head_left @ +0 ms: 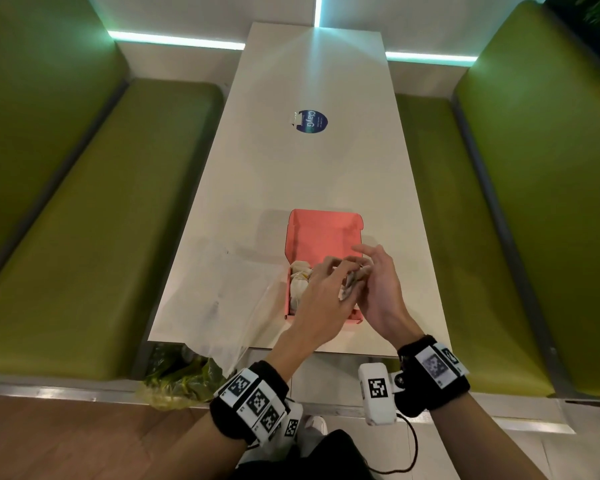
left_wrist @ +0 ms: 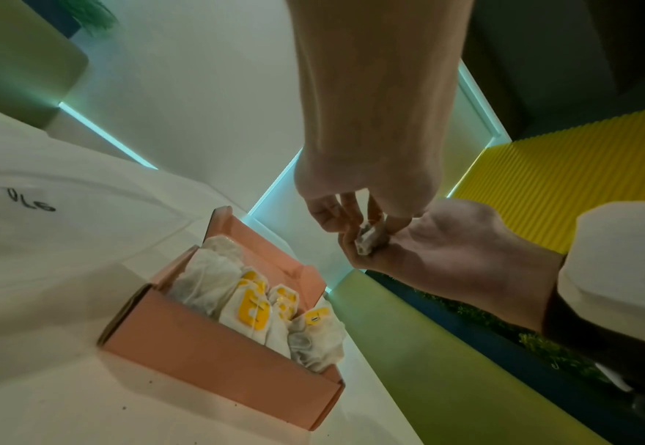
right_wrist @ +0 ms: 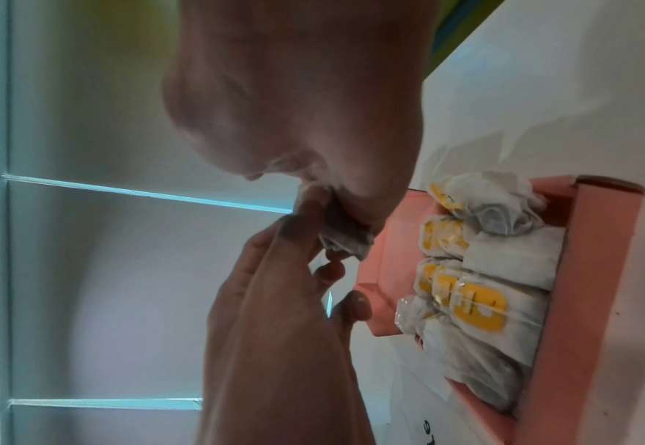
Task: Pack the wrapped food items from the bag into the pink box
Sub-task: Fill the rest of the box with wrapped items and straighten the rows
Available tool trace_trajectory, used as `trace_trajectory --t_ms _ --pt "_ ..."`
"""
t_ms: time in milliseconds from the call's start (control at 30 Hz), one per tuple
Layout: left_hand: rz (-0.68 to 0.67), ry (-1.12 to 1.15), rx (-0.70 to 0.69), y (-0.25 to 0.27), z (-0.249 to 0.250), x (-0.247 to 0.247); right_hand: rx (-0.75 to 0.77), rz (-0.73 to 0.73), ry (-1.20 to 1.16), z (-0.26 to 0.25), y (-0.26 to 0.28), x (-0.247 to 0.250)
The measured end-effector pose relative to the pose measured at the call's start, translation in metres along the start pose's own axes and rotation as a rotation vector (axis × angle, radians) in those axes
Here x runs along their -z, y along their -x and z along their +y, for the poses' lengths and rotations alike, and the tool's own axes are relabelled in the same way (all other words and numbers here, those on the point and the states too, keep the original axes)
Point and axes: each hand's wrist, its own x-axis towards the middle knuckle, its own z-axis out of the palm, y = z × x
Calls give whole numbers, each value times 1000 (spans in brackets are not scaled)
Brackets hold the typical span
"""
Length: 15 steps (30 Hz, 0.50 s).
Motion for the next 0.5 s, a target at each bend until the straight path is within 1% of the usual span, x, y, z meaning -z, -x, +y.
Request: trace_trajectory --t_ms 100,200,267,333,400,500 --pt "38 1 11 0 -3 1 -11 -36 30 1 2 -2" --pt "96 155 91 -1 4 5 -37 -52 110 10 1 1" --pt "122 240 156 -3 10 8 -51 -38 186 18 -2 3" --pt "144 289 198 -4 13 14 -30 -11 277 22 -5 6" --pt "170 311 219 -6 8 20 77 10 393 22 -4 12" --pt "193 312 228 -9 -5 30 343 -28 531 18 -2 22"
